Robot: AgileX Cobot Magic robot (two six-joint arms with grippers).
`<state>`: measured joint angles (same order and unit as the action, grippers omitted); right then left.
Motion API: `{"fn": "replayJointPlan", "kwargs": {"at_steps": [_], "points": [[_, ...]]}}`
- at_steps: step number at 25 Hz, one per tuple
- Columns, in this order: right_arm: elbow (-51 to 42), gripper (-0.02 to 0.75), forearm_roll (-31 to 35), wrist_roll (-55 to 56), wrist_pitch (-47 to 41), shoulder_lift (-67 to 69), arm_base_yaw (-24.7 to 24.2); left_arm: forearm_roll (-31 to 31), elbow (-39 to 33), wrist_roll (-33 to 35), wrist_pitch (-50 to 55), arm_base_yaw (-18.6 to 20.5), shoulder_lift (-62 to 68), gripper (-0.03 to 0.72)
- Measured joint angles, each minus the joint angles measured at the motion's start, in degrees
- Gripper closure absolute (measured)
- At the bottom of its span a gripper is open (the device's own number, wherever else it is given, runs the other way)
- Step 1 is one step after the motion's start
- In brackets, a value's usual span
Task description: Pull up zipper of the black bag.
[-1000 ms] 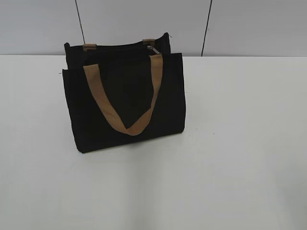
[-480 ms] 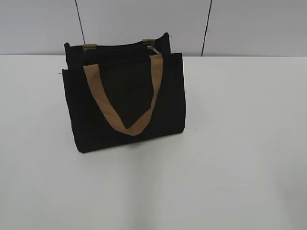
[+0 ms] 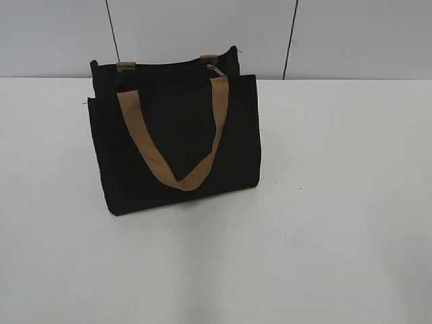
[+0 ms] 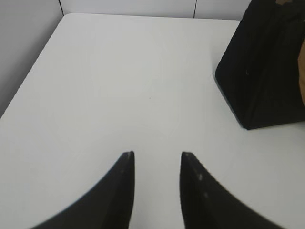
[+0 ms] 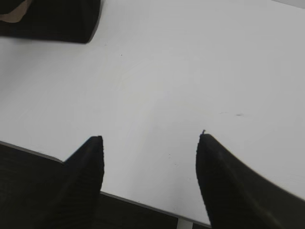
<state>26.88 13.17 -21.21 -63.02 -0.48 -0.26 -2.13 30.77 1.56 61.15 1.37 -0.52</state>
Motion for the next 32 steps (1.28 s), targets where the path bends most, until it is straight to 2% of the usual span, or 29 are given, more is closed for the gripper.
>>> {"fn": "replayJointPlan", "kwargs": {"at_steps": [4,10,13,32], "points": [[0.0,0.27,-2.2,3.7,0.0,0.0,1.5,0.0,0.0,0.0,0.0,0.0,0.0,0.446],[0.0,0.27,-13.2,20.5,0.0,0.0,1.9,0.0,0.0,0.0,0.0,0.0,0.0,0.447],[0.0,0.27,-16.1,24.3,0.0,0.0,2.0,0.0,0.0,0.0,0.0,0.0,0.0,0.447],[0.0,0.27,-16.6,23.9,0.0,0.0,3.8,0.0,0.0,0.0,0.0,0.0,0.0,0.449]]}}
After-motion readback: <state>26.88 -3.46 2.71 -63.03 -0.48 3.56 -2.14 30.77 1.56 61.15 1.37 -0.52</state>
